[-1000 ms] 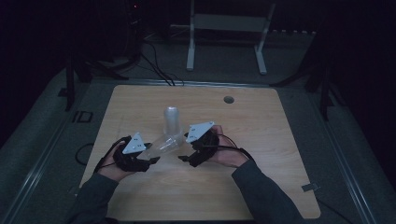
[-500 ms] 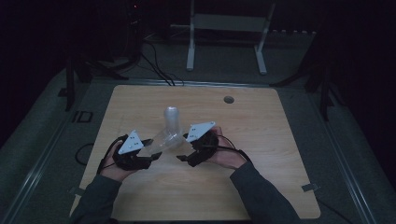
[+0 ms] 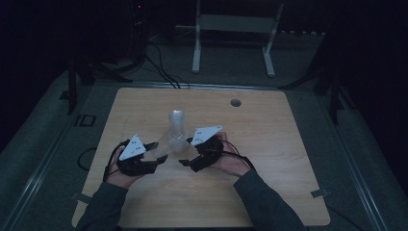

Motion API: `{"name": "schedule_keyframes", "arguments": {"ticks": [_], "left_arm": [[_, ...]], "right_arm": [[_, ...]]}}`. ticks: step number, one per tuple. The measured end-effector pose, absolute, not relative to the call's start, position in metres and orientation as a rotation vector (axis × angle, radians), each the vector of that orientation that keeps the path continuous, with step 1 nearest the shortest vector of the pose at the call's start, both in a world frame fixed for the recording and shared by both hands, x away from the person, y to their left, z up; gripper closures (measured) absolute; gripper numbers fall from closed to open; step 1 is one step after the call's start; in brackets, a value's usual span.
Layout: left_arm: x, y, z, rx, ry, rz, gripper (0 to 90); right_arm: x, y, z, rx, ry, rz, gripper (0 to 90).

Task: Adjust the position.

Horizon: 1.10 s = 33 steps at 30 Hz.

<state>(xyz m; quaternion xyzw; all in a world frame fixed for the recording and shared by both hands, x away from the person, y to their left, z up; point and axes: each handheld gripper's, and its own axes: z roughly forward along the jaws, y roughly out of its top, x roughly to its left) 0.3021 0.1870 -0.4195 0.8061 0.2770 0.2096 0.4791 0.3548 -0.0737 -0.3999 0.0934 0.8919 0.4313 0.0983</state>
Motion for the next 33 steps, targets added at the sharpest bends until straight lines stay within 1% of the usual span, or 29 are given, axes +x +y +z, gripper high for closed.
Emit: {"name": "schedule_keyframes", "arguments": {"ticks": [9,17,27,33], "left_arm": [[0.302,0.191,-0.418,1.889,0.686,0.506,42.0],[0.301,0.193,-0.417,1.829,0.702,0.531,42.0],[0.301,0.191,-0.416,1.784,0.701,0.558,42.0],[0.302,0.191,-0.416,1.758,0.699,0.551,42.0]], "right_arm": [[0.355,-0.073,-0.396,0.313,2.607,1.354,21.4],[0.357,-0.071,-0.395,0.354,2.591,1.400,21.4],[0.358,-0.067,-0.391,0.393,2.563,1.478,21.4],[0.361,-0.067,-0.389,0.419,2.552,1.529,21.3]]}}
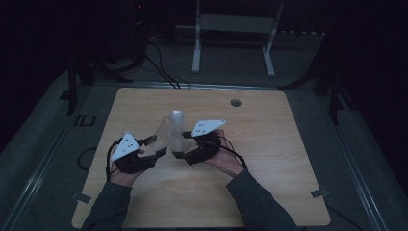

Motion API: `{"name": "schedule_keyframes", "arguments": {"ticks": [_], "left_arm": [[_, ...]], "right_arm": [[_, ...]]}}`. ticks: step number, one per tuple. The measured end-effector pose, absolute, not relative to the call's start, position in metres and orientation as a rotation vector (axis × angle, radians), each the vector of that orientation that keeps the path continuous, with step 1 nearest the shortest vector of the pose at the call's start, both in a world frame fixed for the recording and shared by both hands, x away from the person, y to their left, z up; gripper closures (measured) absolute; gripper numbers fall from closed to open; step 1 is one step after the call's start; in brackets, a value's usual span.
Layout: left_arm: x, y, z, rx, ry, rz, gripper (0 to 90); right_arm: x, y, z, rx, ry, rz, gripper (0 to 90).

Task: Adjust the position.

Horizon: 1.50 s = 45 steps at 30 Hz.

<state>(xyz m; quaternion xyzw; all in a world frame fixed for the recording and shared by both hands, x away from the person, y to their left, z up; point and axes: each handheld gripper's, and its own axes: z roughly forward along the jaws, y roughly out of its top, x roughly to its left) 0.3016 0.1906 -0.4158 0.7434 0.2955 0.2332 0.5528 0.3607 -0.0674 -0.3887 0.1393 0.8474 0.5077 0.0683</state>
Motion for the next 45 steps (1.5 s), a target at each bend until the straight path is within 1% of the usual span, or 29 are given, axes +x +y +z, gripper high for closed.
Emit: {"name": "schedule_keyframes", "arguments": {"ticks": [11,45], "left_arm": [[0.302,0.189,-0.417,1.727,0.695,0.573,42.0],[0.298,0.179,-0.417,1.725,0.645,0.593,42.0]], "right_arm": [[0.364,-0.069,-0.383,0.469,2.509,1.631,21.5],[0.375,-0.063,-0.377,0.568,2.496,1.896,19.8]]}}
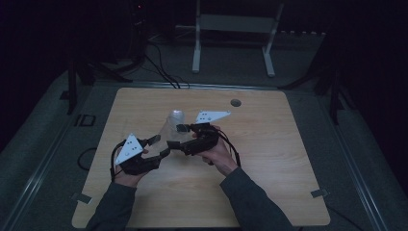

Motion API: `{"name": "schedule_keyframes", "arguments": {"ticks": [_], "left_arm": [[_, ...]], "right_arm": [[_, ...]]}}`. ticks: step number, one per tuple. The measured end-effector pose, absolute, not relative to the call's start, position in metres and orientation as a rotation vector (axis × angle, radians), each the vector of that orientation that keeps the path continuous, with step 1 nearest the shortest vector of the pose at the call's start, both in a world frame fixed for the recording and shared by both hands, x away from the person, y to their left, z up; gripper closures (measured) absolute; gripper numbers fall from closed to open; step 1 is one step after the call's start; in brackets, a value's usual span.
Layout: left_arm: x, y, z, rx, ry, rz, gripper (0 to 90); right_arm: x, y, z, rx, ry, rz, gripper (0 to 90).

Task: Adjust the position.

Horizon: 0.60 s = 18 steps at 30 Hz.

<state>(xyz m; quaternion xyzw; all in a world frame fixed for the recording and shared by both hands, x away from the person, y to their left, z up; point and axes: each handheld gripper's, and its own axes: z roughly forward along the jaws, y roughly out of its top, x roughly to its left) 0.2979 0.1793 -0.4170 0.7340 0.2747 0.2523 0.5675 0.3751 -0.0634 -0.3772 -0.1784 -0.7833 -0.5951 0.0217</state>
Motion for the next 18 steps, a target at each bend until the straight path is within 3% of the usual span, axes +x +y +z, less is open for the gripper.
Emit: {"name": "schedule_keyframes", "arguments": {"ticks": [18], "left_arm": [[0.2959,0.1763,-0.4168,1.731,0.620,0.594,41.9]], "right_arm": [[0.3752,-0.0600,-0.3759,-0.546,-2.395,-1.868,20.0]]}}
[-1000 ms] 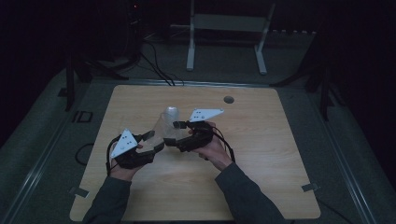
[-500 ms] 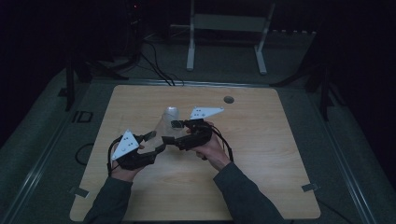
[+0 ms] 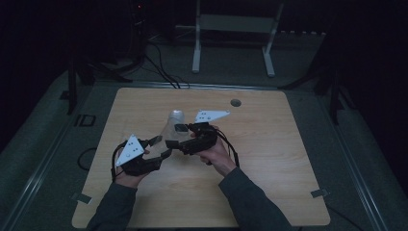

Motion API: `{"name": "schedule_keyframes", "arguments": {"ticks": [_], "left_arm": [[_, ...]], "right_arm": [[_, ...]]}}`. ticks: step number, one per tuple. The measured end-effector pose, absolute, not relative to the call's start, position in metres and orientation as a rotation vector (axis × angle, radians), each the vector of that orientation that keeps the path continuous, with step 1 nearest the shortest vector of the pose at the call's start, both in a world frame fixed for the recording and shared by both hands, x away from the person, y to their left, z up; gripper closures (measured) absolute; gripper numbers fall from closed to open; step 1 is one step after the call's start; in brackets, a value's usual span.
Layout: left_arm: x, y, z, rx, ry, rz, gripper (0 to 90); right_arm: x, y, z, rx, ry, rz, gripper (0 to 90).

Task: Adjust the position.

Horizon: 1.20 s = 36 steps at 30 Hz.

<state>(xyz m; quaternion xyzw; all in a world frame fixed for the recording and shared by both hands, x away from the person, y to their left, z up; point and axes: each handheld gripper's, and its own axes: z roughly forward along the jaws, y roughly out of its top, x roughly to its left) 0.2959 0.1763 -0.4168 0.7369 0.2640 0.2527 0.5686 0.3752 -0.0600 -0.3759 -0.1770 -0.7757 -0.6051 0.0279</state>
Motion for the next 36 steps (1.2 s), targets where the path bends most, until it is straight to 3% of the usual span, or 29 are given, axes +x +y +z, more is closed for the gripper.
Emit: {"name": "schedule_keyframes", "arguments": {"ticks": [20,29,36], "left_arm": [[0.2974,0.1759,-0.4187,1.741,0.614,0.582,41.5],[0.2998,0.1746,-0.4170,1.780,0.654,0.556,29.6],[0.3011,0.1773,-0.4142,1.808,0.667,0.558,26.2]], "right_arm": [[0.3716,-0.0575,-0.3741,-0.521,-2.399,-1.890,29.3],[0.3675,-0.0566,-0.3710,-0.525,-2.477,-1.898,30.6],[0.3667,-0.0557,-0.3695,-0.525,-2.534,-1.897,30.6]]}}
